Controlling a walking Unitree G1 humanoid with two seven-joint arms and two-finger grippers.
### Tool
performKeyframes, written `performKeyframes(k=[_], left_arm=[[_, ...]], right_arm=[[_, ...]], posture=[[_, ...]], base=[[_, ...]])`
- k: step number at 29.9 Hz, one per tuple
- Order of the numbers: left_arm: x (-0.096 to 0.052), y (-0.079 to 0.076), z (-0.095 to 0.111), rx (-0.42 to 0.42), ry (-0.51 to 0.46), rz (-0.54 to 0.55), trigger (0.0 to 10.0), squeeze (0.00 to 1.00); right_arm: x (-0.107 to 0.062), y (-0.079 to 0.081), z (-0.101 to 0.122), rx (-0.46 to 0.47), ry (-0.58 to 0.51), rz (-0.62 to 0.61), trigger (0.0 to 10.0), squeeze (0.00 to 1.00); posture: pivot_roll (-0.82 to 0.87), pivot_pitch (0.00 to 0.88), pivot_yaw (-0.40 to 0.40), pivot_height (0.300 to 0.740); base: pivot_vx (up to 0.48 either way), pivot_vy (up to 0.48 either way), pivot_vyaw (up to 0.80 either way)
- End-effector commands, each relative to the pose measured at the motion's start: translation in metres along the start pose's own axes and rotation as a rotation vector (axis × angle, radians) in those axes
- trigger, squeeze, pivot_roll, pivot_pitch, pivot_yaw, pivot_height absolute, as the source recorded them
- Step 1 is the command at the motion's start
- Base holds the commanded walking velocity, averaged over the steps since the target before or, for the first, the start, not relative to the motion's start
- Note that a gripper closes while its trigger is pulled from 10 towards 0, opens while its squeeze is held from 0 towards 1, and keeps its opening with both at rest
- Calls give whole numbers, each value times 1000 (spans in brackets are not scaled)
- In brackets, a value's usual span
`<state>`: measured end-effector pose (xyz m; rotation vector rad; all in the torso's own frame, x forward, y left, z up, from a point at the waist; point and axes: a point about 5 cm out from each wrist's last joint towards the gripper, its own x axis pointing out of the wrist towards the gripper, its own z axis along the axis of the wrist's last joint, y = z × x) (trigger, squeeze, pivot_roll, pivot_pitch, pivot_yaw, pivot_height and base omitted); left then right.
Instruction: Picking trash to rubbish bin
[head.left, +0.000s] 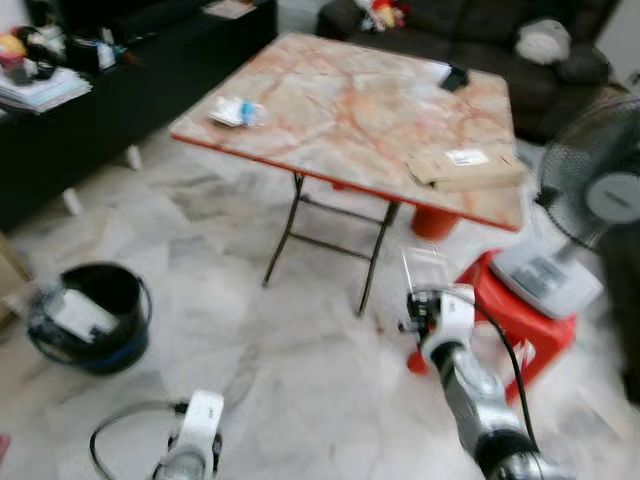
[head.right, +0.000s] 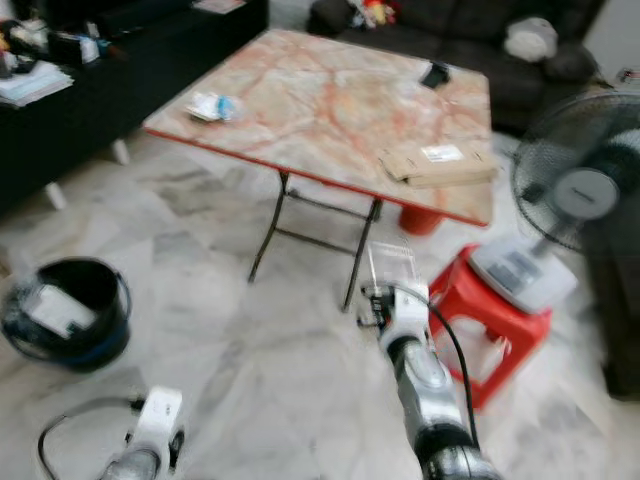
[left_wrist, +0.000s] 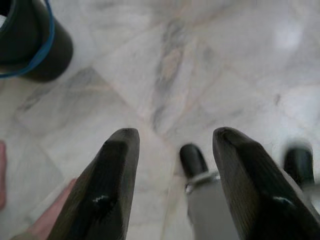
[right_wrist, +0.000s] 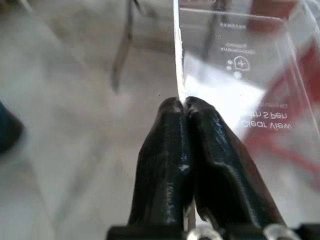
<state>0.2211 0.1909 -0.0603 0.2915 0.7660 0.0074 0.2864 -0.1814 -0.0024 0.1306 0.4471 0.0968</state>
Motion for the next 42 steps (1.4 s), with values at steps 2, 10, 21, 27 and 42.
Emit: performKeyframes(k=[2, 10, 21, 27, 42], left_arm=[[-2, -6, -9, -14, 36, -23, 10000, 0], [-4, -6, -17, 0, 66, -36, 10000, 0], [-5, -7, -21, 15, 84, -48, 10000, 0], [-6, -7, -22, 15, 90, -48, 10000, 0], [-7, -7, -28, 26, 119, -47, 10000, 0]], right_arm=[[-15, -17, -35, -31, 170, -68, 10000, 0], [-60, -40, -103, 6, 438, -229, 10000, 0], [-51, -29, -96, -10, 416, -219, 10000, 0], [-45, -22, -92, -26, 402, -200, 10000, 0], [-52, -26, -100, -55, 433, -204, 10000, 0]], posture=[[62, 106, -132, 740], [75, 101, -123, 740], [74, 83, -111, 740], [80, 76, -112, 740], [78, 71, -114, 740]], base=[[0, 0, 0], [0, 0, 0], [0, 0, 282], [0, 0, 800], [0, 0, 800]])
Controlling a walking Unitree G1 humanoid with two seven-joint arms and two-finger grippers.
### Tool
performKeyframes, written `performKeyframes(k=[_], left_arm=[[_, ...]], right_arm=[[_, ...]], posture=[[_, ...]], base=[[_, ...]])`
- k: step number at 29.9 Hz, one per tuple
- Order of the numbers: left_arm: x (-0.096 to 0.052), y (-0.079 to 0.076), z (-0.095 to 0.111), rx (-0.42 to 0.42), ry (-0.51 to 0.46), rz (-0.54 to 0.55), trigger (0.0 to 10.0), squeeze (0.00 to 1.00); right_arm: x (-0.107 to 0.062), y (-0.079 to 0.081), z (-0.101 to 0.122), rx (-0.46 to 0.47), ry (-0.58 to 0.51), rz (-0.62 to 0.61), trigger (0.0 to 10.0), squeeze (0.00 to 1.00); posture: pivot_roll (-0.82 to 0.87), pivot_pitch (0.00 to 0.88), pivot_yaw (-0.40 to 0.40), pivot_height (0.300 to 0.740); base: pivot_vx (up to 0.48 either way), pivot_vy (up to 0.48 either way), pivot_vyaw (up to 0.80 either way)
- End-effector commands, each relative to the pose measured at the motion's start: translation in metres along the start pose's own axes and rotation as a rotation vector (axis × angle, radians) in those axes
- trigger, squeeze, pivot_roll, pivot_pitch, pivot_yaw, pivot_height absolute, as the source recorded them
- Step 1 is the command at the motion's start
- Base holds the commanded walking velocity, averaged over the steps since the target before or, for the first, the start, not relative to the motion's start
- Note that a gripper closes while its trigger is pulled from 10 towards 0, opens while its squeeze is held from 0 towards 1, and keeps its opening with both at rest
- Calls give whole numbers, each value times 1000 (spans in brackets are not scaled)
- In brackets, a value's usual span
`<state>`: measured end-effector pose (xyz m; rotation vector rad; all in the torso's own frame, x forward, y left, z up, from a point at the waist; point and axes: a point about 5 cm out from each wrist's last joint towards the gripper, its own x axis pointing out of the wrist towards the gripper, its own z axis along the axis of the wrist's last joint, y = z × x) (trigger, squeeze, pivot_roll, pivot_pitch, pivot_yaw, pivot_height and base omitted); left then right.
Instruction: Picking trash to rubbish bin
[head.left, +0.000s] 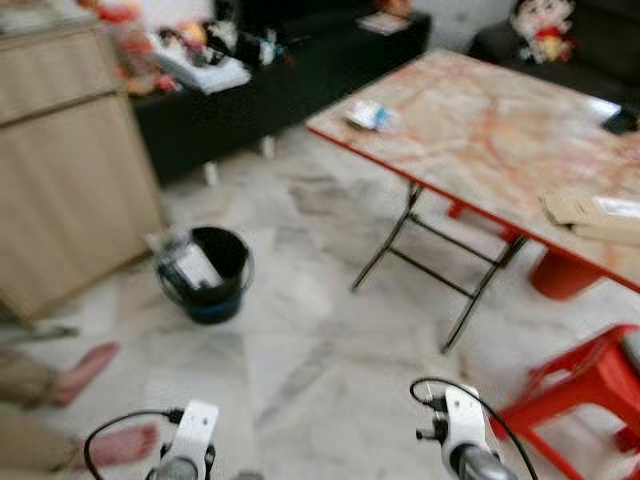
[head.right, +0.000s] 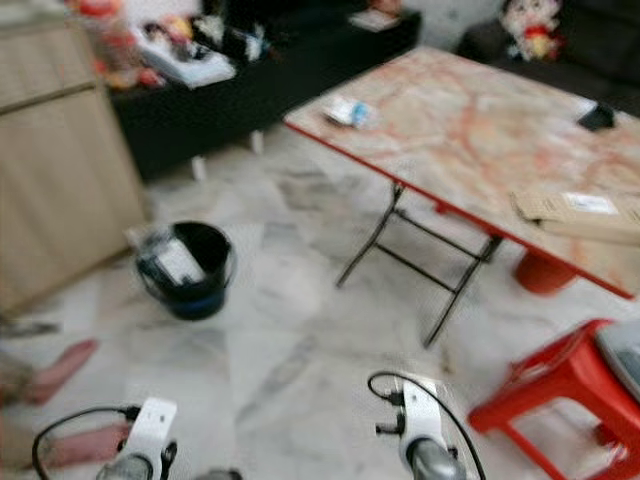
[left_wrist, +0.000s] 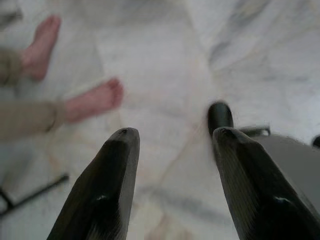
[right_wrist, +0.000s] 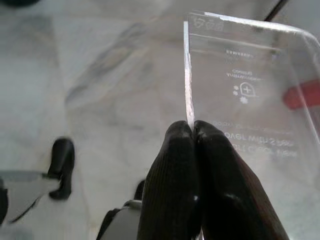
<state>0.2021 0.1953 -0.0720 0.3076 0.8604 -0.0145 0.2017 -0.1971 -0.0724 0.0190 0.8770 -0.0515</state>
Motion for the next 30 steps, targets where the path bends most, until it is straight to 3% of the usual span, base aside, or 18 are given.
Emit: performKeyframes(k=[1, 12, 16, 30], left_arm=[[-1, -7, -6, 0, 28, -21, 10000, 0], [-1, -7, -7, -1, 33, -24, 10000, 0], [-1, -6, -7, 3, 38, -20, 10000, 0], [0, 0, -4, 5, 34, -5, 10000, 0]], right_arm=[[-1, -6, -3, -4, 9, -18, 10000, 0], [-1, -5, -3, -6, 7, -12, 10000, 0], [0, -2, 3, 38, -20, -3, 10000, 0], [-1, 2, -4, 29, 2, 12, 10000, 0]], posture=[[78, 71, -114, 740], [79, 71, -115, 740], [79, 90, -118, 740], [99, 107, -107, 740]], base=[[0, 0, 800], [0, 0, 799], [293, 0, 0], [315, 0, 0]])
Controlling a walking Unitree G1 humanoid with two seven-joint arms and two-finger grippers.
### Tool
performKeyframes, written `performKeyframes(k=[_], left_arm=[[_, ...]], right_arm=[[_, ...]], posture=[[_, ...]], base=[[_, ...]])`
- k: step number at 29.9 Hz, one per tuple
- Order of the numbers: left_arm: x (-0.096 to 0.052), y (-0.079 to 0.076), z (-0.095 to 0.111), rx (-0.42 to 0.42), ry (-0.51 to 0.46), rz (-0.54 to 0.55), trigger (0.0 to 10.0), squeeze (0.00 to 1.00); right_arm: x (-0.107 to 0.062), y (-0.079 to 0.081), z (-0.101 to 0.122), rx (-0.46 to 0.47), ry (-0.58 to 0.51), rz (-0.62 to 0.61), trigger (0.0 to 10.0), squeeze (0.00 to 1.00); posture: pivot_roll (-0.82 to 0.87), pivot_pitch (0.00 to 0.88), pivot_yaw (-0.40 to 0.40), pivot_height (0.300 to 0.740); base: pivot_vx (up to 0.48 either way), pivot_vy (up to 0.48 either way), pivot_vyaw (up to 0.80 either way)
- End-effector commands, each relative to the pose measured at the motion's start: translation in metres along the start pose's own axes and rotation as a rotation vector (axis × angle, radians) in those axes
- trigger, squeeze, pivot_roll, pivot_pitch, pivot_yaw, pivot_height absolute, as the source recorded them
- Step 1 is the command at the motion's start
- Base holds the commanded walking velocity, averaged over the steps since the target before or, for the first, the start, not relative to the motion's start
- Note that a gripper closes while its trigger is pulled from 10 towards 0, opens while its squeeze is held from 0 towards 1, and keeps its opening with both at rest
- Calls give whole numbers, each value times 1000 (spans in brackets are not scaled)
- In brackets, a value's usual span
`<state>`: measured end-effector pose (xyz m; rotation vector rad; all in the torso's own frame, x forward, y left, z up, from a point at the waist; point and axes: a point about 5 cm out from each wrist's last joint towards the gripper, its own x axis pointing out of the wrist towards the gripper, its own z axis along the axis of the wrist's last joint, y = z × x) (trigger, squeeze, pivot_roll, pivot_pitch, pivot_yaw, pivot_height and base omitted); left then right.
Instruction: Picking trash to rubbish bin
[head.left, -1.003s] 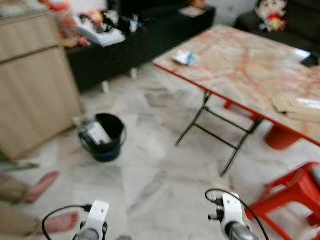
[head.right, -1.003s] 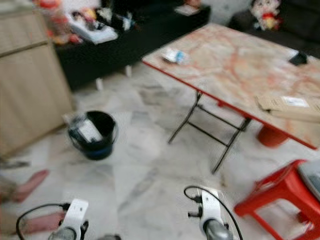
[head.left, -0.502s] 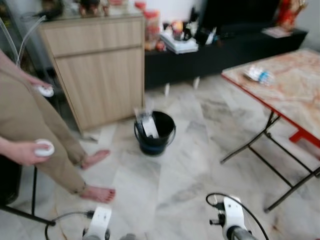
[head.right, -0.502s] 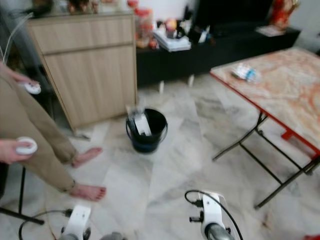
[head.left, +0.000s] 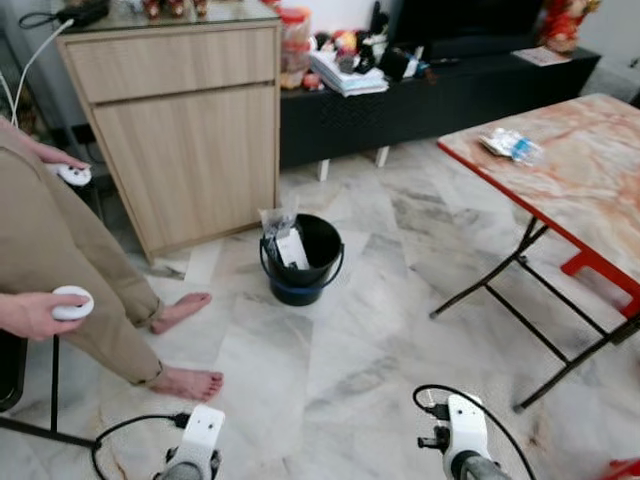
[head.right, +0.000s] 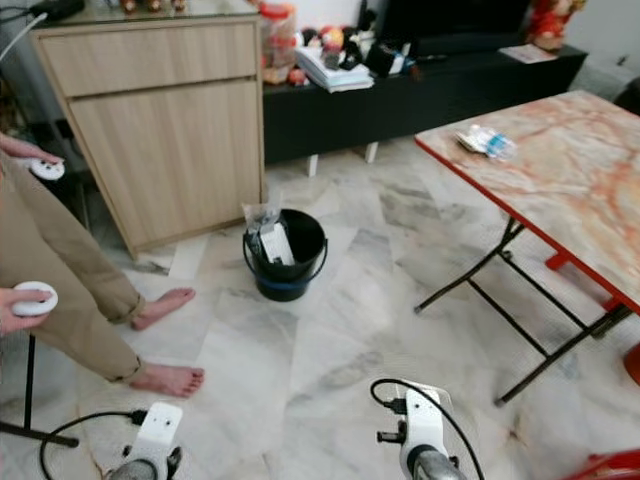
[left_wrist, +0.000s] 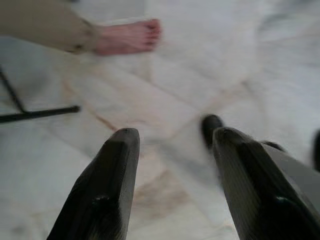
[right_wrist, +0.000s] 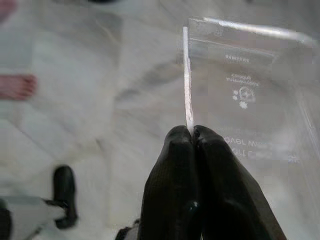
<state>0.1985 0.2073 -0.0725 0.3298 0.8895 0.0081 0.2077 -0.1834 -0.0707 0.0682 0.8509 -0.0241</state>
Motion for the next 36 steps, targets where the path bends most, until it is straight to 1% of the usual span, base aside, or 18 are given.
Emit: performKeyframes(k=[1, 3, 9, 15, 19, 29, 32, 34, 35, 36], left_arm=[[0, -11, 2, -7, 0, -29, 10000, 0], [0, -11, 3, -7, -1, -29, 10000, 0], [0, -14, 3, -10, -2, -33, 10000, 0], [0, -16, 2, -5, 1, -38, 10000, 0], [0, -16, 2, -6, -1, -37, 10000, 0], [0, -16, 4, -11, -4, -38, 10000, 0], [0, -16, 3, -11, -2, -36, 10000, 0], [0, -15, 3, -11, -1, -36, 10000, 0], [0, -15, 3, -10, -1, -36, 10000, 0], [0, -15, 3, -9, -2, -36, 10000, 0]], right_arm=[[-4, -13, -9, -14, 30, -30, 10000, 0], [-4, -13, -8, -17, 27, -29, 10000, 0], [-3, -16, -5, -26, 18, -36, 10000, 0], [-3, -17, -4, -22, 15, -38, 10000, 0], [-3, -17, -4, -24, 17, -36, 10000, 0], [-3, -18, -3, 11, 14, -45, 10000, 0], [-3, -17, -4, 23, 15, -45, 10000, 0], [-3, -17, -4, 14, 17, -41, 10000, 0], [-3, -17, -4, -2, 14, -39, 10000, 0], [-3, -16, -4, 3, 12, -38, 10000, 0]], posture=[[99, 107, -107, 740], [96, 111, -112, 740], [82, 119, -124, 740], [77, 120, -125, 740], [78, 124, -124, 740], [72, 121, -129, 740], [73, 118, -127, 740], [73, 118, -127, 740], [73, 118, -127, 740], [73, 118, -127, 740]], base=[[319, 0, 0], [317, 0, 0], [315, 0, 797], [316, 0, 0], [0, 0, 0], [0, 0, 0], [0, 0, -800], [0, 0, -709], [0, 0, 0], [251, 0, 0]])
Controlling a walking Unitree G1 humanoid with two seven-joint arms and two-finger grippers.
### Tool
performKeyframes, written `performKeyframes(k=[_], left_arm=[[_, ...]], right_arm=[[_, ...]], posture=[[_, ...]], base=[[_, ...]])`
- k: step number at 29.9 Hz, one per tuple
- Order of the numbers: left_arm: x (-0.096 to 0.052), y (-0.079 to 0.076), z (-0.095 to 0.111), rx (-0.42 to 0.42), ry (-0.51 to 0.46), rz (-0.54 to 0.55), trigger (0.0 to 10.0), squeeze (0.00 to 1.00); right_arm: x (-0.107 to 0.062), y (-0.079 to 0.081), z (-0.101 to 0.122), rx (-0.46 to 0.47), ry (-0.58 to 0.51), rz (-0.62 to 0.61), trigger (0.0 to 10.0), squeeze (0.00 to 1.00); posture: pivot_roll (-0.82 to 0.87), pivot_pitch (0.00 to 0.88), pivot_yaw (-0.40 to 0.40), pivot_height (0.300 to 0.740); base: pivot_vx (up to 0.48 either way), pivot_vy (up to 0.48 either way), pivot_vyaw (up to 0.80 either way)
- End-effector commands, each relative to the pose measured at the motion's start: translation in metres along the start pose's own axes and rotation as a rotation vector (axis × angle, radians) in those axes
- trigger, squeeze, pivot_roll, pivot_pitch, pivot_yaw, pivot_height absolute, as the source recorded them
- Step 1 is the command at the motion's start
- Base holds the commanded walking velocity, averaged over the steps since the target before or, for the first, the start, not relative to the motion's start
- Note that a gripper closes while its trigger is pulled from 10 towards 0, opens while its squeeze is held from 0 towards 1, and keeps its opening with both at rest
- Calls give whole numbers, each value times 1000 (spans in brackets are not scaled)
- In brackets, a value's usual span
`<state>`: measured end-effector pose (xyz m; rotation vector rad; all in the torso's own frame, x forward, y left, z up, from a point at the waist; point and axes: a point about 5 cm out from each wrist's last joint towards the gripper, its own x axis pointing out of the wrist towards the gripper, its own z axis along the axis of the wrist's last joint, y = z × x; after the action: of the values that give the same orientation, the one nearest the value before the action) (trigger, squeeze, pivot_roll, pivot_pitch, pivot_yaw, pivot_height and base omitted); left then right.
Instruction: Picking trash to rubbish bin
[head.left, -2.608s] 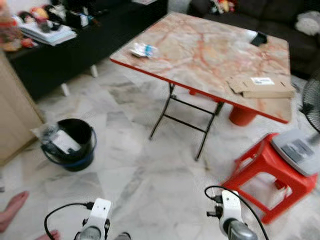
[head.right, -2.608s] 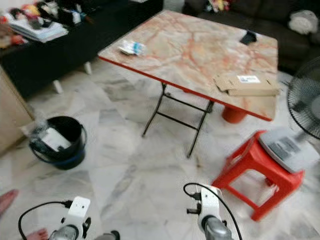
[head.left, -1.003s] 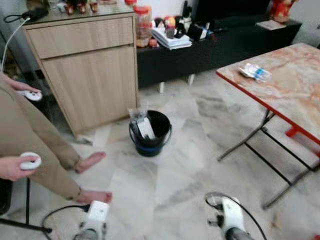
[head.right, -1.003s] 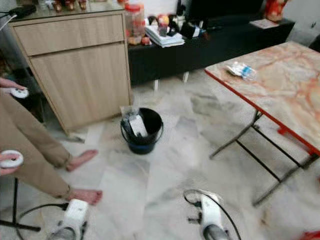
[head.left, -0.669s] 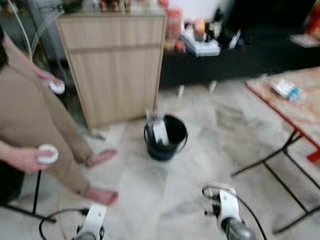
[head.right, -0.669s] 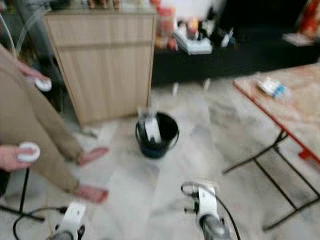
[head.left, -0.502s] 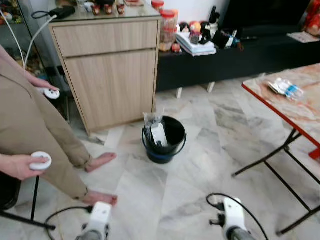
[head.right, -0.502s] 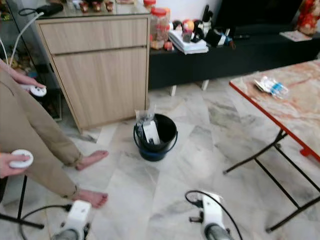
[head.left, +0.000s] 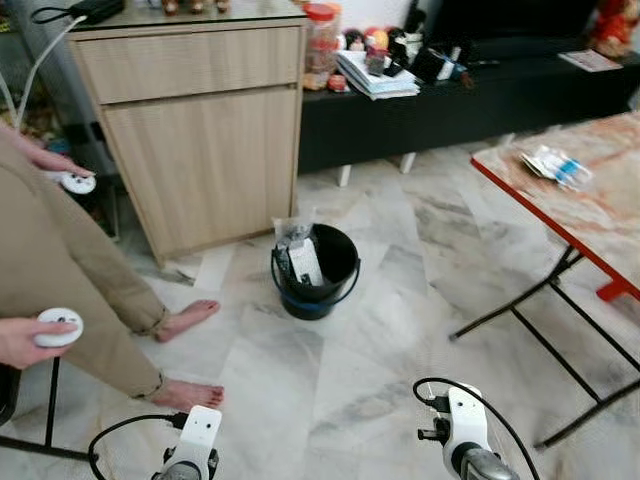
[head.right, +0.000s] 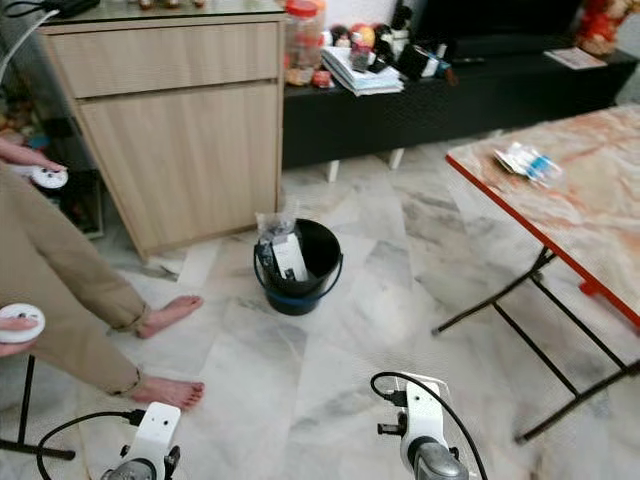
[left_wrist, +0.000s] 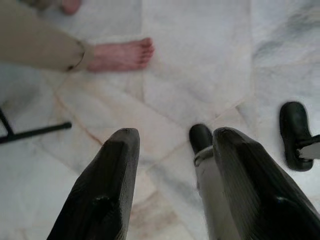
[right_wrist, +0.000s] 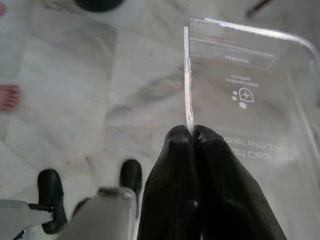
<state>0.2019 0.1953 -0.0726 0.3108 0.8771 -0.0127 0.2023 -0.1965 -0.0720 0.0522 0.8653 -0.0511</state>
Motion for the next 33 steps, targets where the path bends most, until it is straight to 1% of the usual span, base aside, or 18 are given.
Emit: performKeyframes(k=[1, 20, 23, 33], left_arm=[[-1, -4, -3, -1, 15, -12, 10000, 0], [-1, -3, -7, 12, 30, -9, 10000, 0], [-1, -3, -7, 12, 30, -8, 10000, 0], [-1, -3, -8, 16, 32, -10, 10000, 0]], right_arm=[[0, -3, 0, 12, -2, -6, 10000, 0], [0, -1, -1, 27, -5, 4, 10000, 0], [0, 0, -1, 25, -5, 5, 10000, 0], [0, 0, 0, 14, -11, 9, 10000, 0]], posture=[[72, 118, -125, 740], [80, 113, -122, 740], [81, 109, -120, 740], [82, 102, -120, 740]], base=[[251, 0, 0], [290, 0, 0], [319, 0, -440], [318, 0, 0]])
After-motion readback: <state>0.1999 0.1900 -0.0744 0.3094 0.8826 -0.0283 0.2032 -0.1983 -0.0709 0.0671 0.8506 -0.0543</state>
